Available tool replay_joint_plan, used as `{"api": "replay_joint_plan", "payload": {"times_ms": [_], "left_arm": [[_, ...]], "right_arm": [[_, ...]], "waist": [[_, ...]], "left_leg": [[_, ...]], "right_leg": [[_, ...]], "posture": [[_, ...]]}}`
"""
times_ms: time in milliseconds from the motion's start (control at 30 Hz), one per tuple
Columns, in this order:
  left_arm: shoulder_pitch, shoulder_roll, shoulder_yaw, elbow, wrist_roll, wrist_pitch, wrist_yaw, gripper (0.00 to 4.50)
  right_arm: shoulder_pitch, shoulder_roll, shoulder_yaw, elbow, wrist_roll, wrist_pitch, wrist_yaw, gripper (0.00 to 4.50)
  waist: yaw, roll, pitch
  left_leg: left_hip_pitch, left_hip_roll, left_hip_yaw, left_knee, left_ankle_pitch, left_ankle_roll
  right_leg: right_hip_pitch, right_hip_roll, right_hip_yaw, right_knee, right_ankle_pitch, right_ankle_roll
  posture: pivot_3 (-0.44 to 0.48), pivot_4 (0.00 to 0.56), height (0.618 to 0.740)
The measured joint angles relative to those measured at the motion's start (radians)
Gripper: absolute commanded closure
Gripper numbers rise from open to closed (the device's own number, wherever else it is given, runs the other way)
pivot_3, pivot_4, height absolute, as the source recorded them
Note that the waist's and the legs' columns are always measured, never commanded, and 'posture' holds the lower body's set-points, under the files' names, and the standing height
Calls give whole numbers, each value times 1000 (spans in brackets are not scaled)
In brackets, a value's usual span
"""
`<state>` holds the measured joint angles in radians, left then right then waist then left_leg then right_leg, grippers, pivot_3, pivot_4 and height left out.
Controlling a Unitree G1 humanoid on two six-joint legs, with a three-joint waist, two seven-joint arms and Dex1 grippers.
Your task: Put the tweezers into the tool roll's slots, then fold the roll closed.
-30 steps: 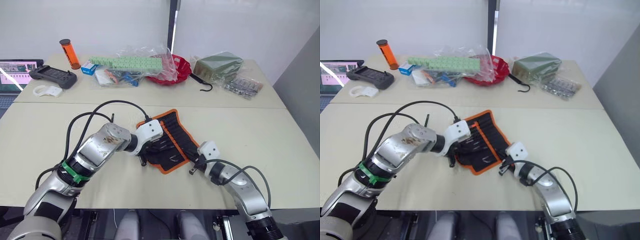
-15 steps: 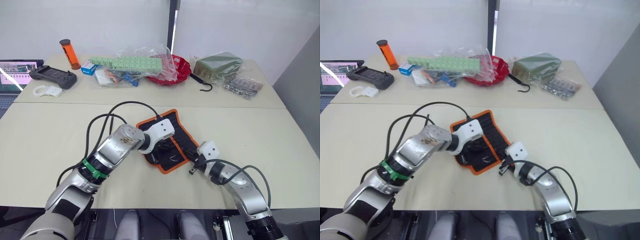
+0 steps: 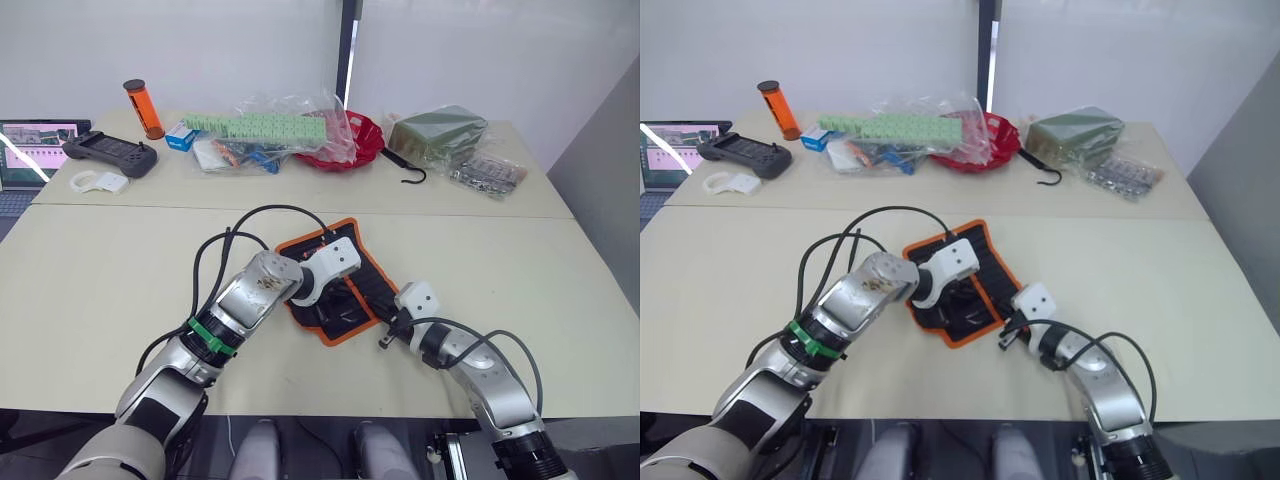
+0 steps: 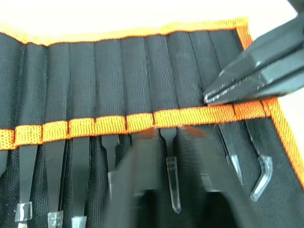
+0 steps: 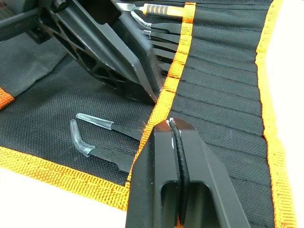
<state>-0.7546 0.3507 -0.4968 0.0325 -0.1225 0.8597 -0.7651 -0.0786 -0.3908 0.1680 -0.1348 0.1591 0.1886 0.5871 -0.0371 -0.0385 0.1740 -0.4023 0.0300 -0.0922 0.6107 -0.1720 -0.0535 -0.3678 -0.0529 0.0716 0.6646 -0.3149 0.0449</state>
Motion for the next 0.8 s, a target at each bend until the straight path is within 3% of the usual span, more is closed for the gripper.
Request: {"api": "replay_joint_plan", "payload": {"times_ms": [267,500,633,800], "left_arm": [[10,113,140,-133,-46,128,-9,24],[113,302,413,-199,-114,92,-27,24],[306,358,611,-220,-94,-102,44,24],[593,393,819,-280,-82,-218,76,24]], "right_arm": [[-21,0,10,14,0,0,19,4500],[-55,0,6,61,4,-5,58,4500],[-88,5,9,102,5,-18,89,4500],[-121,6,7,156,4,-49,118,4500]], "waist": [[-10,0,0],[-13,1,0],[-14,1,0],[-8,0,0]], "left_leg": [[0,1,0,-2,0,0],[2,2,0,-3,0,0],[3,3,1,-4,0,0],[3,3,1,-4,0,0]], "right_leg": [[-1,1,0,0,1,-2],[-1,1,0,0,1,-3],[-1,1,1,0,2,-4],[-1,0,1,0,2,-5]], "posture": [[0,150,740],[0,150,740],[0,150,740],[0,150,740]]}}
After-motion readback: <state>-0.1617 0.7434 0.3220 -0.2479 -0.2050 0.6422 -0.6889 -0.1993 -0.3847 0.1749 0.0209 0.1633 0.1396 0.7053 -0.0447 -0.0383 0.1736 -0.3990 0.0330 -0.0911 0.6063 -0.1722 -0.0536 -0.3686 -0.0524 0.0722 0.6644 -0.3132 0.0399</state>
